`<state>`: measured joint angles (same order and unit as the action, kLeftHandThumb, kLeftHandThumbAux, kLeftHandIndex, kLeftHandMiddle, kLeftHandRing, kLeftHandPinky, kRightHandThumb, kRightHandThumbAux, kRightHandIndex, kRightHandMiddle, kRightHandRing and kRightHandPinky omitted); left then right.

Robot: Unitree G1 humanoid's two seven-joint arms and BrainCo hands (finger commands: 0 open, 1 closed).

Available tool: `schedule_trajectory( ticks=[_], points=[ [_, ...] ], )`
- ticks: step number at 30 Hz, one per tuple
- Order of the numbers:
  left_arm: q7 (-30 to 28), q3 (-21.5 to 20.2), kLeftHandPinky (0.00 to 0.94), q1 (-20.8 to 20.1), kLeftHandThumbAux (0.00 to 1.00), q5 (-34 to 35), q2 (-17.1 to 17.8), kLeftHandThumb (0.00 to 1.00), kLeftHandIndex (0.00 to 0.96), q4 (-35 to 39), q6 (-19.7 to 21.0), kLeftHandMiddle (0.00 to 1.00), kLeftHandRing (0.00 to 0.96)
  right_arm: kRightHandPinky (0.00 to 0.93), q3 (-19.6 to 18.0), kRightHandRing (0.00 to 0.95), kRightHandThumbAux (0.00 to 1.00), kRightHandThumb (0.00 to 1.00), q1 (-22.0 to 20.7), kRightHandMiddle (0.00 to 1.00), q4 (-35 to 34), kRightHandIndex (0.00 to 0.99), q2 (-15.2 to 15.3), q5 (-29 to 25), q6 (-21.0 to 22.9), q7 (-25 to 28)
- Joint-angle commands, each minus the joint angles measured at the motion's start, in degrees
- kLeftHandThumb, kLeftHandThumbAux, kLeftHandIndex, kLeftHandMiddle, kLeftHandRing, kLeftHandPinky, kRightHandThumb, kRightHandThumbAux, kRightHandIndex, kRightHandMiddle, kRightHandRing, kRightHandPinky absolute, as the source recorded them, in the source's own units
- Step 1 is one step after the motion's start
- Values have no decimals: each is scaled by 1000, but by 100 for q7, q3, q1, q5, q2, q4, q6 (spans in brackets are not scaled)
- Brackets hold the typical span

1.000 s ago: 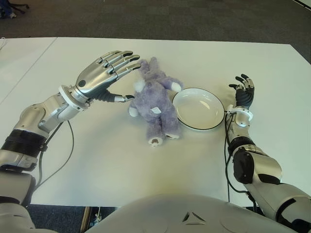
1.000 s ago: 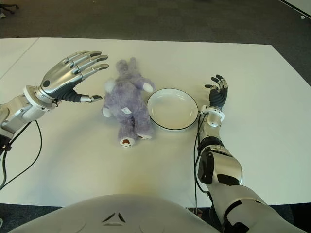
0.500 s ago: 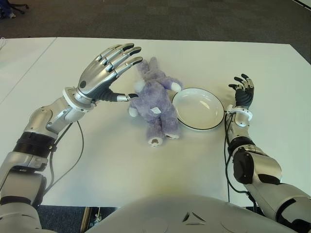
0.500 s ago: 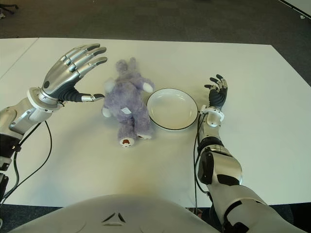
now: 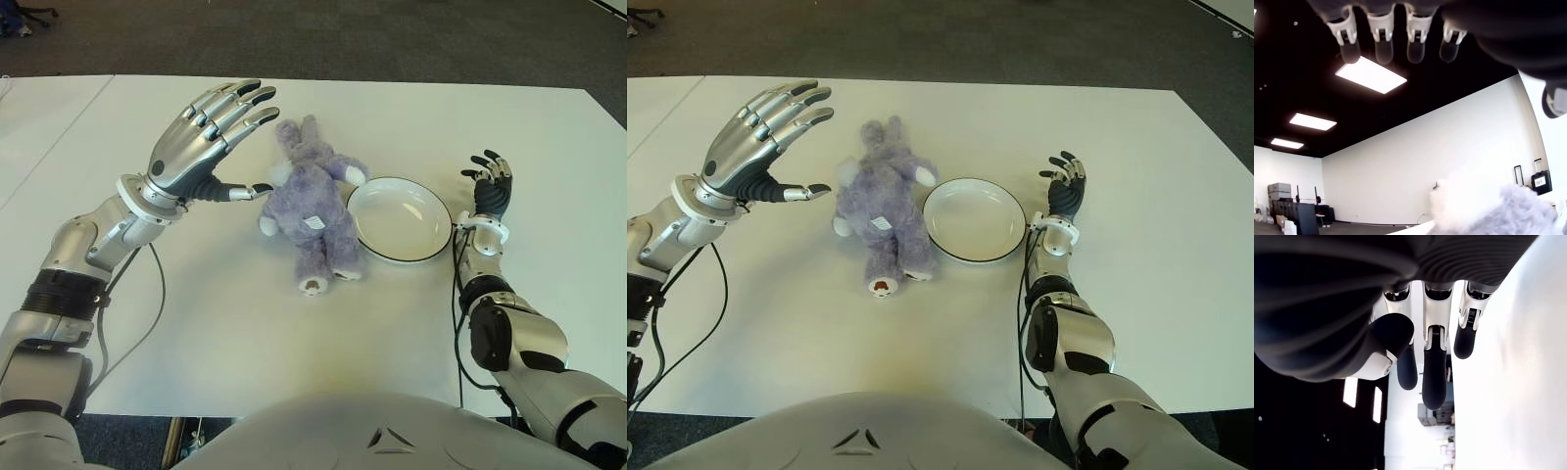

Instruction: Put the doll into the plate.

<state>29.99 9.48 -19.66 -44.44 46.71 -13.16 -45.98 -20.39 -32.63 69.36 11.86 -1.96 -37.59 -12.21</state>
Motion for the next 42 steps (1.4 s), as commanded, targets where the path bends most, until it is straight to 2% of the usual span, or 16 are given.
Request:
schedule_trajectory(
  ticks=[1,5,8,12,18,21,23,25,26,27,28,32,34,36,39,42],
  points=[
    [-305,69,0,155,259,-71,-144,210,0,101,29,0,0,221,21,460,662,1000,1139,352,757,228,-763,-15,469,-15],
    [-129,287,0,46,260,-305,-333,218,0,-175,-98,0,0,213,57,460,662,1000,1128,356,758,227,-758,23,470,-60],
    [46,644,0,-244,252,-542,-579,216,0,-876,-318,0,0,209,35,460,662,1000,1126,354,756,223,-762,-7,453,-37],
    [-116,862,0,-506,238,-481,-716,221,0,-1343,-602,0,0,210,32,460,663,1000,1128,350,755,223,-762,-4,427,-70],
    [-933,1242,0,-824,238,-73,-968,269,0,-2070,-953,0,0,166,37,460,662,1000,1145,334,760,220,-755,3,432,-106],
    [-1812,1502,0,-975,242,361,-1184,271,0,-2465,-1010,0,0,161,69,460,662,1000,1145,335,762,216,-755,41,468,-179],
    [-2178,1597,0,-1016,255,575,-1312,278,0,-2595,-1008,0,0,168,86,460,662,1000,1150,337,761,215,-757,61,466,-210],
    [-2572,1665,29,-1015,275,830,-1422,287,0,-2669,-970,0,0,174,90,460,661,1000,1158,340,759,217,-762,69,450,-225],
    [-2757,1690,119,-1002,296,958,-1456,285,0,-2682,-949,0,0,171,91,460,661,1000,1164,339,758,221,-765,70,439,-229],
    [-2972,1720,134,-979,300,1107,-1494,285,0,-2691,-910,0,0,171,88,460,661,1000,1171,339,757,222,-764,67,432,-219],
    [-3133,1737,188,-958,317,1223,-1516,286,0,-2687,-882,0,0,169,87,460,661,1000,1178,336,757,220,-763,65,426,-213],
    [-3805,1816,238,-945,359,1611,-1695,315,0,-2851,-730,0,7,152,85,460,661,1000,1206,320,756,213,-759,63,392,-183],
    [-3996,1825,240,-972,365,1742,-1785,321,0,-2982,-685,0,9,147,88,460,661,1000,1216,315,755,212,-760,68,373,-191],
    [-4056,1858,244,-1081,372,1757,-2018,321,0,-3400,-609,0,14,140,71,460,661,1000,1224,306,752,211,-772,48,351,-178],
    [-4043,1905,229,-1207,378,1723,-2342,317,0,-4022,-496,0,16,122,42,460,661,1000,1237,296,747,211,-786,14,322,-145],
    [-4010,1909,215,-1229,389,1748,-2516,300,0,-4348,-475,0,21,112,-3,460,661,1000,1235,281,753,207,-786,-41,368,-47]
  ],
)
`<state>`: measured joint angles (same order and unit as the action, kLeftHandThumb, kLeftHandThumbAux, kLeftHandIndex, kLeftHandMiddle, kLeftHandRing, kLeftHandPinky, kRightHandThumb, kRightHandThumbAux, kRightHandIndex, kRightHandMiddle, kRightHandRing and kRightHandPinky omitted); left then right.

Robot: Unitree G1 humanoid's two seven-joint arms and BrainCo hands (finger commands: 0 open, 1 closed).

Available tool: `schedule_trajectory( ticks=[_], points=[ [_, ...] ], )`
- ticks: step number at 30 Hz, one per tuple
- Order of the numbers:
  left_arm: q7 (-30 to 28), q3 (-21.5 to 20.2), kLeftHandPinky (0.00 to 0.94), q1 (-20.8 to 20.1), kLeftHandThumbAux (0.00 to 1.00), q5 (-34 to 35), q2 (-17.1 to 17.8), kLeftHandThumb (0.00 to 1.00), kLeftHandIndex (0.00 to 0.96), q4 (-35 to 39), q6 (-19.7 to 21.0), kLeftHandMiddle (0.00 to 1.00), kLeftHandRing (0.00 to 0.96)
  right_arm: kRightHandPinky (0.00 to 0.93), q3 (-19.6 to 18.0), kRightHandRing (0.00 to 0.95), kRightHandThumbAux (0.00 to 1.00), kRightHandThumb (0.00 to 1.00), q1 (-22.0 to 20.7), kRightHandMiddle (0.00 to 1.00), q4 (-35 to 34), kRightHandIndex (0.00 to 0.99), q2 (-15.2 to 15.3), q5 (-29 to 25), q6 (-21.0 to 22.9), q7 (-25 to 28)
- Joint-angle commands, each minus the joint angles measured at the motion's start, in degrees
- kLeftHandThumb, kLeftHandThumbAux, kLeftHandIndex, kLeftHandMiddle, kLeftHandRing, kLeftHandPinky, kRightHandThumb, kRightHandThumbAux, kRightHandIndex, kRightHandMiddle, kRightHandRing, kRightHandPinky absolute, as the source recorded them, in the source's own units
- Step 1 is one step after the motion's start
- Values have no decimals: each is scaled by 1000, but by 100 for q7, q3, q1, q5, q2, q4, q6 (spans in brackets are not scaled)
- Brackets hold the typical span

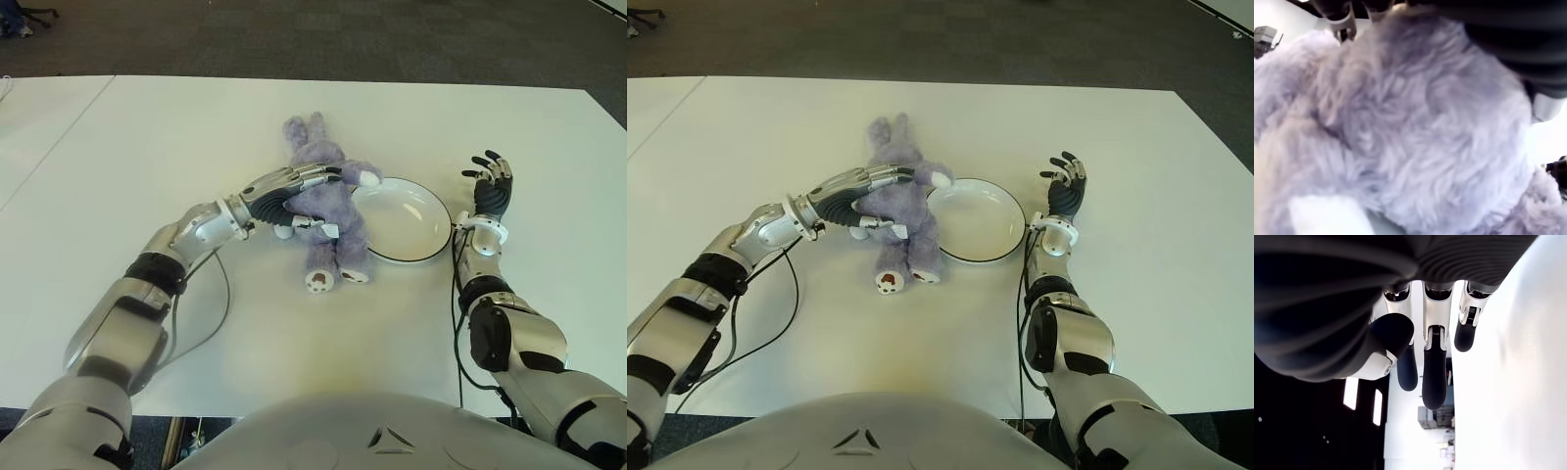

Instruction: Put the doll into the plate.

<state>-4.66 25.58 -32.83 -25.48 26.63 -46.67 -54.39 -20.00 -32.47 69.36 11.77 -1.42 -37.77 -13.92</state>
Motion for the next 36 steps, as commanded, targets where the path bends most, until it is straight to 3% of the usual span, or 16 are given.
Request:
schedule_trajectory(
  ticks=[1,5,9,10,11,12,13,17,25,33,36],
  points=[
    [-533,294,198,89,394,-139,-525,283,0,-1043,347,0,22,121,-56,460,660,1000,1219,276,755,201,-774,-110,406,156],
    [-272,308,168,89,402,-240,-596,267,0,-1273,345,0,26,137,-89,460,660,1000,1228,273,770,193,-745,-131,455,234],
    [28,325,277,38,426,-366,-662,298,103,-1501,382,23,117,177,-114,461,660,1000,1236,265,776,192,-726,-138,475,279],
    [104,330,384,29,425,-393,-671,333,179,-1551,401,133,246,159,-116,461,660,1000,1239,262,775,191,-727,-137,468,282],
    [277,388,412,-69,425,-508,-715,342,198,-1748,560,160,279,155,-114,461,660,1000,1244,261,772,191,-728,-125,456,243],
    [442,449,496,-147,420,-621,-746,391,354,-1906,708,365,420,134,-111,461,660,1000,1246,256,770,189,-730,-112,450,198],
    [553,498,641,-204,423,-696,-767,437,499,-2015,799,588,604,121,-110,461,660,1000,1247,255,769,186,-731,-102,448,167],
    [975,624,765,-225,478,-880,-771,486,609,-2163,1019,733,741,112,-105,461,660,1000,1254,250,766,183,-735,-74,434,119],
    [2326,1022,854,-140,664,-1499,-608,702,749,-2012,1431,846,840,120,-143,461,660,1000,1247,252,769,185,-750,-105,460,188],
    [3106,1232,902,-234,708,-1821,-522,696,858,-1998,1727,941,904,208,-202,460,660,1000,1227,267,768,182,-774,-166,486,300],
    [3259,1253,902,-247,715,-1836,-523,682,879,-2026,1773,958,911,193,-226,460,661,1000,1221,268,768,184,-782,-191,483,334]
  ],
)
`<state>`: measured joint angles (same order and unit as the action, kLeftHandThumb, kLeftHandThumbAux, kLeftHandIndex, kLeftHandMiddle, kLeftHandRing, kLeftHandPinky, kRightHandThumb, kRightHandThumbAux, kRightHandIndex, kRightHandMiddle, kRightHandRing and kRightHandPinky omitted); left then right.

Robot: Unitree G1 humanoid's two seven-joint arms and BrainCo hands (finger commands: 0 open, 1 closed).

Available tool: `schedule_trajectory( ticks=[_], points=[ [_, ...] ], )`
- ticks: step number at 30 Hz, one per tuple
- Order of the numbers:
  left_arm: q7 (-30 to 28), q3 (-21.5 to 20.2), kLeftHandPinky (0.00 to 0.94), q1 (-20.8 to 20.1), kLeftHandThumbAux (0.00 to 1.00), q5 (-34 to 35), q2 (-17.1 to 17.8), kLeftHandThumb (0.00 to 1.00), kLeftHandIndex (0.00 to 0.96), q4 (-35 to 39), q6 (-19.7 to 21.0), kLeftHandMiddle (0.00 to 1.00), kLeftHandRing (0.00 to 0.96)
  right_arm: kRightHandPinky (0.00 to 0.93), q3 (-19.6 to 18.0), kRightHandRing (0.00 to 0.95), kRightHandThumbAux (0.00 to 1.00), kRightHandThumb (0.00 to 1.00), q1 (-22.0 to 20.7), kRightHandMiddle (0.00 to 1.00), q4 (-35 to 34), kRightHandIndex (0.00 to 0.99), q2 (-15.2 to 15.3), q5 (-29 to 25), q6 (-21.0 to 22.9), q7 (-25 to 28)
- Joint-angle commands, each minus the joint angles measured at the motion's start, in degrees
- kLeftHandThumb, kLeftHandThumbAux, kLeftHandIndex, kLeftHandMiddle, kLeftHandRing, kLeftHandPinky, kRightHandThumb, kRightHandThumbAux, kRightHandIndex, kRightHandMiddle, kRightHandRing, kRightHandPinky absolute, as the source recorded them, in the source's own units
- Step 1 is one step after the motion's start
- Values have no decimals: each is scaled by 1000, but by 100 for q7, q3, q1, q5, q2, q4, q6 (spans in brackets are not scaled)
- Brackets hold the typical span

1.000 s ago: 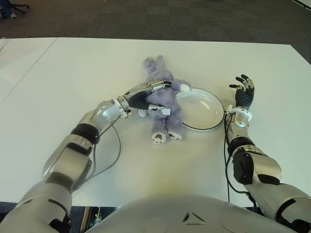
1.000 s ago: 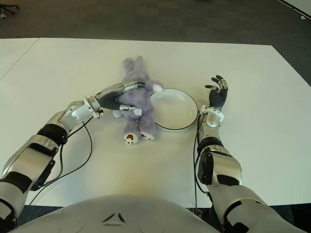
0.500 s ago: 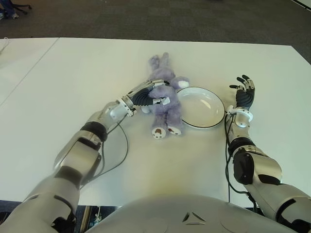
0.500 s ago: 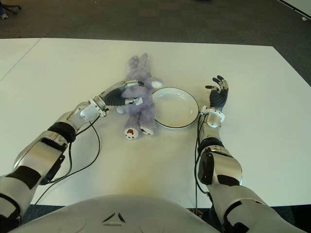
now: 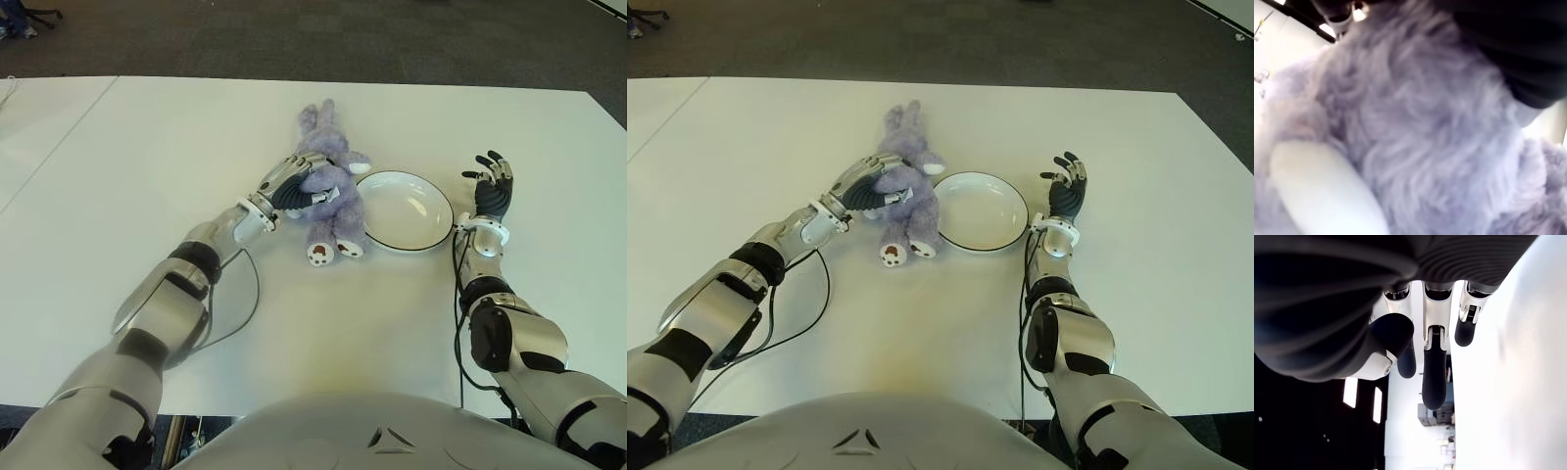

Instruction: Put the doll into the plate.

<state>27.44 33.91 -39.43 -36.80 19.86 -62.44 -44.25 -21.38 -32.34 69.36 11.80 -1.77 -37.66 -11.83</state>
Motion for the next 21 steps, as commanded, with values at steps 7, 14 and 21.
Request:
schedule_trajectory(
  ticks=[7,14,21],
  points=[
    [477,458,906,432,721,-771,209,629,888,-402,826,970,913,238,-81,460,662,1000,1189,285,771,181,-774,-142,530,147],
    [1060,538,907,441,716,-964,292,603,874,-325,922,964,914,272,20,460,663,1000,1195,294,780,168,-768,-28,535,43],
    [1371,517,912,358,713,-996,385,593,863,-303,1000,956,912,300,41,459,665,1000,1204,299,782,161,-763,-4,530,35]
  ],
)
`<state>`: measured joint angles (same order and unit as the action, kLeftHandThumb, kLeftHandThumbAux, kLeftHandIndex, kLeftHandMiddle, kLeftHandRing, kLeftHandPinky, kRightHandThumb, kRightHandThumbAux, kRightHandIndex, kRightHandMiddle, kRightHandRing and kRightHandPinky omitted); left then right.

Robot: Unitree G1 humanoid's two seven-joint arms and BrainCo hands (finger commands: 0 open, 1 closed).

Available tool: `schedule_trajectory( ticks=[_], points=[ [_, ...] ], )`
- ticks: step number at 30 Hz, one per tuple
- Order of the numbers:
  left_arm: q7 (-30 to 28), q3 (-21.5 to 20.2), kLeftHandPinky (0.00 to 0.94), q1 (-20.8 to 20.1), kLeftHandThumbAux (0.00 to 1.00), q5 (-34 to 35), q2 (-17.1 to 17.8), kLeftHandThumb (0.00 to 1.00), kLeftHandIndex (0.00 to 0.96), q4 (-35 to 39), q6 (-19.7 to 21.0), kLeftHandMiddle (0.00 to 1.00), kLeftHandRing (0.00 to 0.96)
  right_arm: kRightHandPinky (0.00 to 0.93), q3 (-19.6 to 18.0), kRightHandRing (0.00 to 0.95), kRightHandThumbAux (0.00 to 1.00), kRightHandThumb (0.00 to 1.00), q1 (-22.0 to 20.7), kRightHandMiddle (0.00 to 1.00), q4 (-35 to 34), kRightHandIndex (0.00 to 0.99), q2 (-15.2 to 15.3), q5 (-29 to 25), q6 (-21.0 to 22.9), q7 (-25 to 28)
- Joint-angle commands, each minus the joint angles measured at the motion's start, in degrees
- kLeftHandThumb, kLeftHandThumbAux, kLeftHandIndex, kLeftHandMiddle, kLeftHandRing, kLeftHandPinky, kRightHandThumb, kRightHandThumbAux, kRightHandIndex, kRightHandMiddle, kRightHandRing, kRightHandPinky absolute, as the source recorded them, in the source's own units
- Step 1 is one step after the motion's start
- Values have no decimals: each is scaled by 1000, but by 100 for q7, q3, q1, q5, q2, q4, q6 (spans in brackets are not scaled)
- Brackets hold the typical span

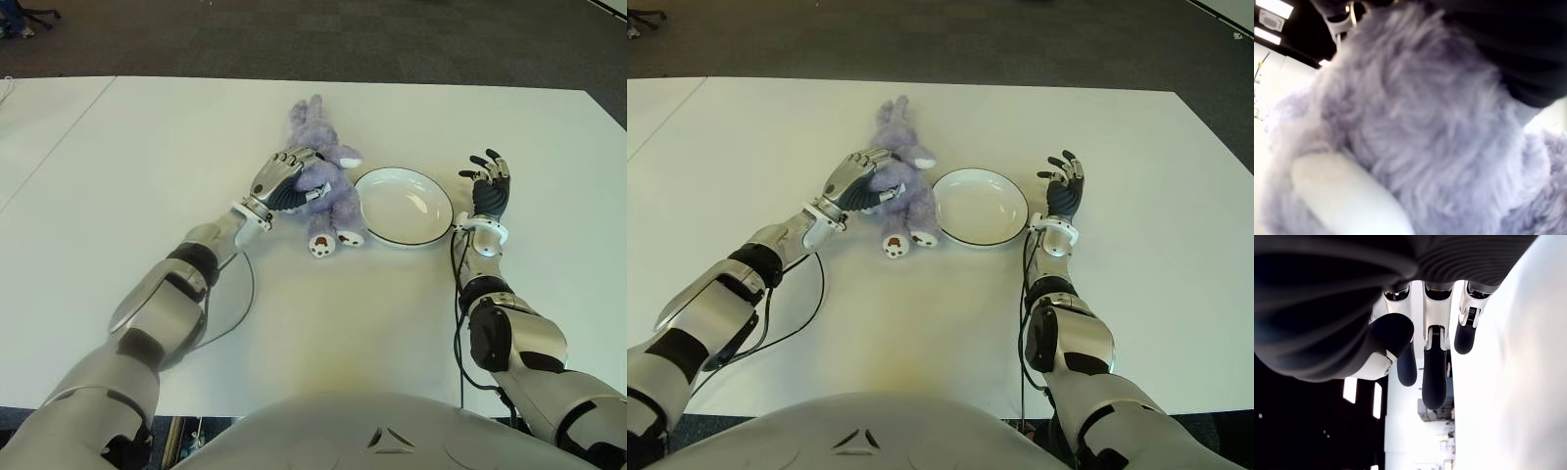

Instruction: Put the doll into the plate.

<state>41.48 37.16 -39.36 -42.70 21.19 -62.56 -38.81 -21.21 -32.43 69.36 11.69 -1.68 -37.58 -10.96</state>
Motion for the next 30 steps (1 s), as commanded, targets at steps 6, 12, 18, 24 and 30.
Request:
schedule_trajectory(
  ticks=[6,12,18,24,30],
  points=[
    [-133,-112,908,183,716,-252,674,610,871,377,241,956,911,295,-14,460,663,1000,1211,290,781,172,-764,-49,499,-5],
    [183,-373,932,362,727,-572,1132,654,906,1823,454,981,933,283,-34,460,663,1000,1214,310,780,174,-766,-68,492,41],
    [-327,-790,892,805,719,-429,1330,754,856,3225,704,938,907,296,-38,460,663,1000,1207,303,783,167,-752,-67,523,68],
    [-906,-1043,867,818,693,17,1274,851,789,3686,538,879,867,231,9,460,663,1000,1194,289,789,169,-758,6,540,-120],
    [-1418,-1245,867,621,672,115,1266,906,777,4153,558,861,862,238,66,460,663,1000,1190,298,787,185,-785,60,531,-188]
  ],
)
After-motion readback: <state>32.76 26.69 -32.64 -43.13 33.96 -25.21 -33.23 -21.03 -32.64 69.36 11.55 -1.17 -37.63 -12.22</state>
